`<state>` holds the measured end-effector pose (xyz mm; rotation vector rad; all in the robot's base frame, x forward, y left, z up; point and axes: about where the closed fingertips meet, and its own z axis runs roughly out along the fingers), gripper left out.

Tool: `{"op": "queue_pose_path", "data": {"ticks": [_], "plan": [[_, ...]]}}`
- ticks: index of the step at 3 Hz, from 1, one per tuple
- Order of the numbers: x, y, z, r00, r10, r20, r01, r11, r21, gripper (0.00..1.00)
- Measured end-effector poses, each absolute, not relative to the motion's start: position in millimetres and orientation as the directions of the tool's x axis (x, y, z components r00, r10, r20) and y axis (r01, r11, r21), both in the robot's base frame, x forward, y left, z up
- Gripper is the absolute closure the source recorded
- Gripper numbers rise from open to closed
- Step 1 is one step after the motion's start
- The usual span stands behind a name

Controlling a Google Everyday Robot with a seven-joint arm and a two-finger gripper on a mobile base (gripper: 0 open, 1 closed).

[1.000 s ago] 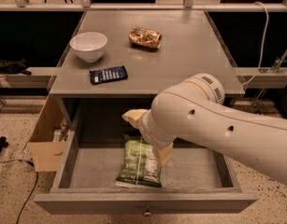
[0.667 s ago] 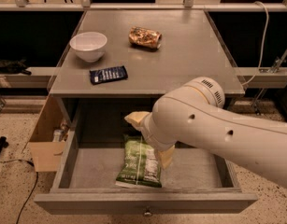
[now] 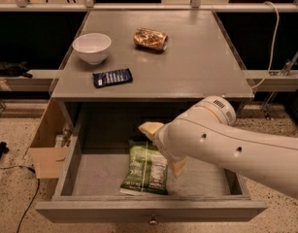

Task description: Pick green jalapeno chip bag from top drawer and place on counter

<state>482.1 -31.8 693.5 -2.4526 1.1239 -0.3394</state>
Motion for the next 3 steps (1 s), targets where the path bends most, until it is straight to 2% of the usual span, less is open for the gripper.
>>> {"op": "queue_pose_path", "data": {"ticks": [3], "plan": [[524, -14, 679, 0.7, -0.714, -0.002, -0.64, -0.626, -0.446, 0.0]]}}
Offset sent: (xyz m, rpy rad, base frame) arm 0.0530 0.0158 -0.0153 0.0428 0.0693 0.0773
